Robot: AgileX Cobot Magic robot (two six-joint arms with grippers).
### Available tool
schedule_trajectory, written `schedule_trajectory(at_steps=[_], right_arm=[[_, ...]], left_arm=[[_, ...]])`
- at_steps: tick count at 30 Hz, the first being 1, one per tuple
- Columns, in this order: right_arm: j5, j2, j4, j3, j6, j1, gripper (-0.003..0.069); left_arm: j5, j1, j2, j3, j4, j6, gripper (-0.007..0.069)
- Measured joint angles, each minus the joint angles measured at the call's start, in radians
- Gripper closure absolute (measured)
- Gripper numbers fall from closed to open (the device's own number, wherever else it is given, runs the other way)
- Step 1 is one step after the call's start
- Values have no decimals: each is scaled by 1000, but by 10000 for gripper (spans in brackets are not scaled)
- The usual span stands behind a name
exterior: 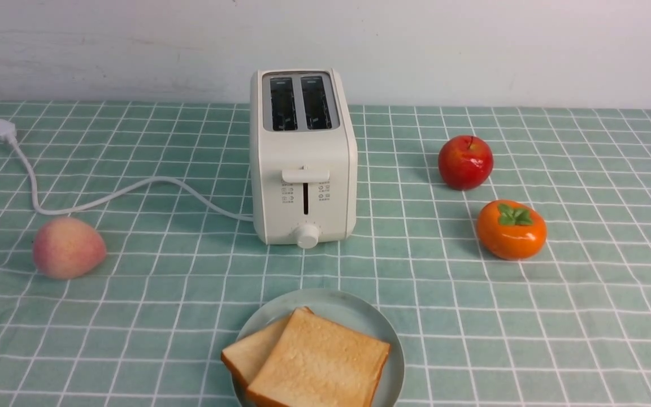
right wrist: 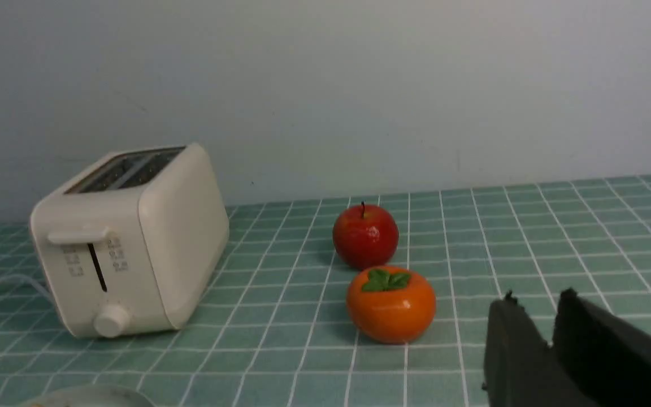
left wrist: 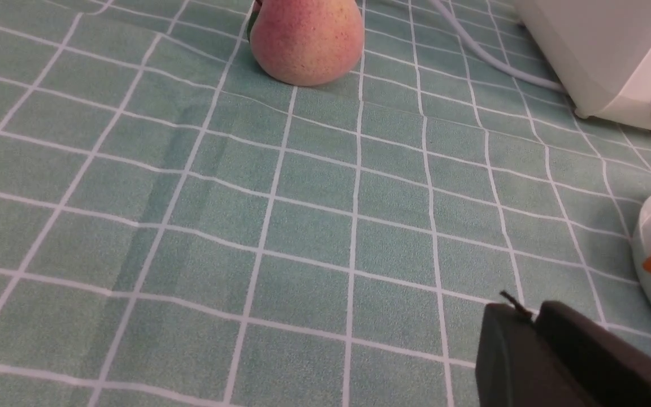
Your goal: Take toasted bread from bread machine on blue coffee table place on plate.
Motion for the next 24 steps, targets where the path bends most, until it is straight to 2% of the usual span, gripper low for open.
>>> schedule_trajectory(at_steps=[5, 11, 24], right_arm=[[7, 1, -37, 156, -3, -90, 538], [90, 2, -34, 174, -3, -168, 531], [95, 2, -33, 173, -3, -191, 515]], left_arm=[[1, 0, 0, 0, 0, 0, 568], [1, 0, 0, 0, 0, 0, 566], [0, 0, 0, 0, 0, 0, 552]])
